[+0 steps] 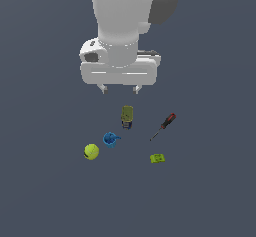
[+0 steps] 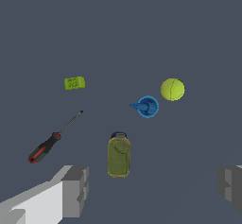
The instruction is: Pick up a designated object from a clutter of objects.
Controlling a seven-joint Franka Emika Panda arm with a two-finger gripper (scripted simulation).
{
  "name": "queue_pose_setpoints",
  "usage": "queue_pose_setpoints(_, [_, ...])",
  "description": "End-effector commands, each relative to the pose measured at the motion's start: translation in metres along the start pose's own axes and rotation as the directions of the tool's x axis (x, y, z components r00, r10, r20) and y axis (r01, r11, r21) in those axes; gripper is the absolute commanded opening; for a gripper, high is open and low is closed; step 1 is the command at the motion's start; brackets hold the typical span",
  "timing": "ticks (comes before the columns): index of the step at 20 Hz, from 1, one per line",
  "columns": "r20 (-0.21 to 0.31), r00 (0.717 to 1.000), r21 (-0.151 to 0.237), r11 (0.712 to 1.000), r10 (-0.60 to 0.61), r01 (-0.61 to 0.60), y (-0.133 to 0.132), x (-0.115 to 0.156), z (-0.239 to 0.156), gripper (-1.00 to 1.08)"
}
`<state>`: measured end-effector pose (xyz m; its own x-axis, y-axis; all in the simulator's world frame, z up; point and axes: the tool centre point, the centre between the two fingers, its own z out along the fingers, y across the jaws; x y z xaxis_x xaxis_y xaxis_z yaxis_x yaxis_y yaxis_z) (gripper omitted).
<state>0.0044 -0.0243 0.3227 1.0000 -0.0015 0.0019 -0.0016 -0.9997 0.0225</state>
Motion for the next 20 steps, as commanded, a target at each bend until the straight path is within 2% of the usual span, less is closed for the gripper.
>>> queue_pose_setpoints(1, [0.0,1.0,0.0,1.0,0.0,0.0,0.0,0.0,0.0,1.0])
queue_pose_setpoints(10, [-0.002,0.999,-0.011,0.999,-0.038,0.038,-0.019,0.001,-0.011,1.0])
queue_pose_setpoints(20, [-0.002,1.0,-0.01,1.0,-0.014,0.014,-0.022,0.004,-0.007,1.0])
